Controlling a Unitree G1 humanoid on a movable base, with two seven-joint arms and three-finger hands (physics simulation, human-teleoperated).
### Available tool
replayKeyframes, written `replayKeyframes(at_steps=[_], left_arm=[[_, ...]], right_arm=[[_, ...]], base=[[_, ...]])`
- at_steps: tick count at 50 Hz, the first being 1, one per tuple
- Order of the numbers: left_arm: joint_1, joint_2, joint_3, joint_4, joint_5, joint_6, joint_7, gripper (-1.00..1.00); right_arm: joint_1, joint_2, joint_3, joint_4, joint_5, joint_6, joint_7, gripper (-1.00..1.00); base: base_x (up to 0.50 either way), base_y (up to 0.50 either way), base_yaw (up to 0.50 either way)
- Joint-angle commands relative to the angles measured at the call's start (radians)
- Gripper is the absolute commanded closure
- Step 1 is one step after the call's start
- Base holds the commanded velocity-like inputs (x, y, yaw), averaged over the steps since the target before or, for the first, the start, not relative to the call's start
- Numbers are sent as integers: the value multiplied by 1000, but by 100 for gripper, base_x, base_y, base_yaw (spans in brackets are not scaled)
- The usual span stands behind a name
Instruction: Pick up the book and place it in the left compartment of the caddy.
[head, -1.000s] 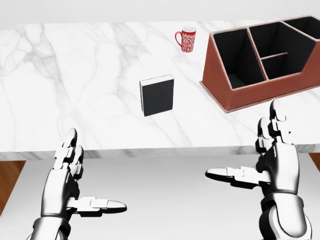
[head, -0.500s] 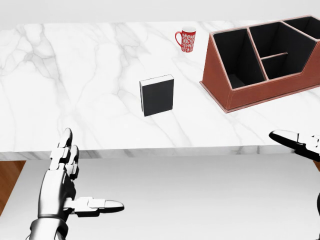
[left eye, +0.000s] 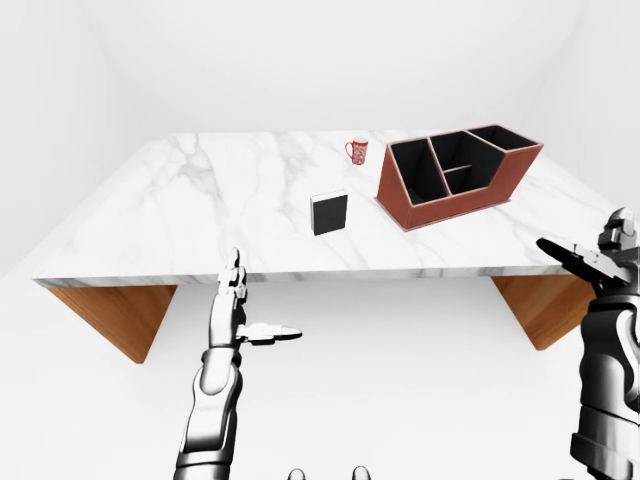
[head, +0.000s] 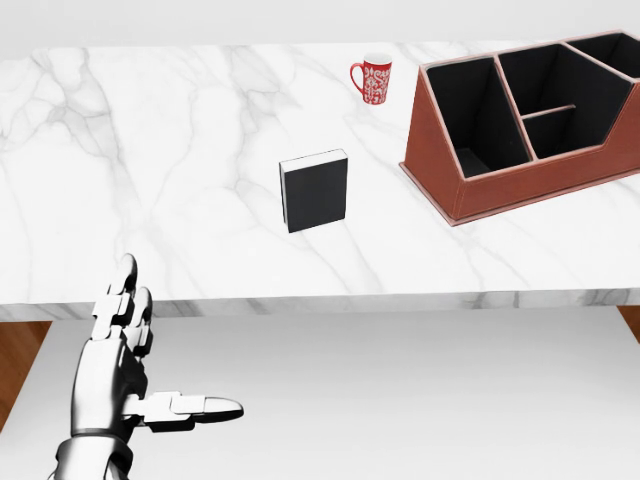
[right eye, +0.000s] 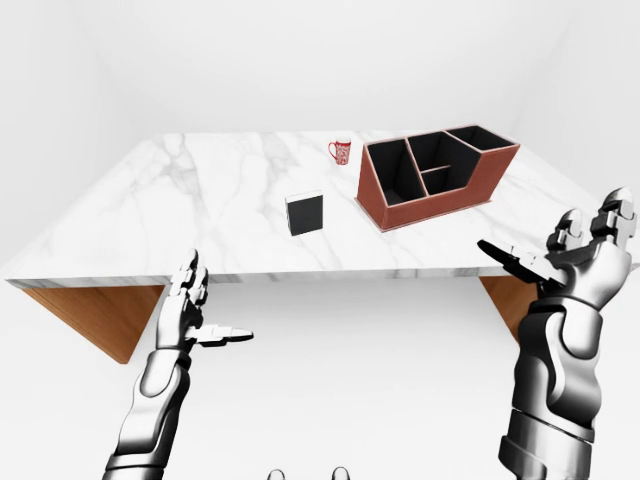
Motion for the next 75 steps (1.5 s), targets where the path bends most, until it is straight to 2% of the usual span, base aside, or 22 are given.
replayKeyframes(at_steps=[1,6,8,13,14,17,19,22,27,33,34,38,55,57,59,61,62,64,65,68,74,75], left_arm=[[3,-1,-1,-10,-4,2,3,-100],[6,-2,-3,-18,-2,7,4,-100],[11,-4,-6,-33,-1,17,5,-100],[11,-4,-6,-33,-1,18,5,-100],[5,-2,-5,-19,-1,8,1,-100],[2,-2,-4,-17,-3,10,0,-100],[3,-2,-4,-22,-4,14,0,-100],[-5,1,1,2,-9,-4,-6,-100],[3,-1,-3,-21,-7,11,-4,-100],[3,-1,-2,-18,-8,6,-6,-100],[1,0,0,-12,-10,1,-8,-100],[4,-1,-2,-19,-9,6,-8,-100],[5,-1,-2,-23,-8,10,-8,-100],[8,-2,-5,-27,-6,15,-9,-100],[8,-1,-2,-26,-11,12,-11,-100],[6,-1,-1,-23,-10,11,-10,-100],[9,-2,-3,-33,-9,17,-9,-100],[7,-1,-3,-25,-7,13,-9,-100],[14,-1,-6,-46,16,14,8,-100],[12,-1,-4,-33,9,8,1,-100],[14,-2,-4,-34,10,7,0,-100],[14,-2,-5,-37,10,11,1,-100]], right_arm=[[-3,-50,-36,85,61,0,-20,-100],[-2,-55,-39,89,68,0,-28,-100],[-1,-83,-79,139,86,0,-24,-100],[2,-89,-75,144,94,0,-28,-100],[-3,-110,-102,246,91,0,-2,-100],[2,-128,-98,281,108,-2,-15,-100],[2,-133,-93,298,118,-14,-15,-100],[4,-133,-88,313,124,-35,-10,-100],[13,-142,-101,342,141,-64,-7,-100],[16,-144,-95,352,142,-75,-14,-100],[14,-143,-91,369,132,-95,-9,-100],[12,-147,-87,399,133,-114,-4,-100],[13,-153,-82,407,133,-121,-10,-100],[26,-151,-85,381,143,-99,-2,-100],[22,-151,-91,383,138,-110,-6,-100],[26,-151,-93,376,147,-95,1,-100],[24,-149,-92,381,139,-107,0,-100],[27,-149,-92,375,142,-99,3,-100],[23,-148,-92,384,138,-112,3,-100],[26,-151,-98,374,149,-101,4,-100],[29,-150,-97,371,148,-102,7,-100],[27,-149,-97,378,137,-118,3,-100]], base=[[0,0,0],[0,0,0],[0,0,0],[0,0,0],[0,0,0],[0,0,0],[0,0,0],[0,0,0],[0,0,0],[0,0,0],[0,0,0],[0,0,0],[0,0,0],[0,0,0],[0,0,0],[0,0,0],[0,0,0],[0,0,0],[0,0,0],[0,0,0],[0,0,12],[0,0,20]])
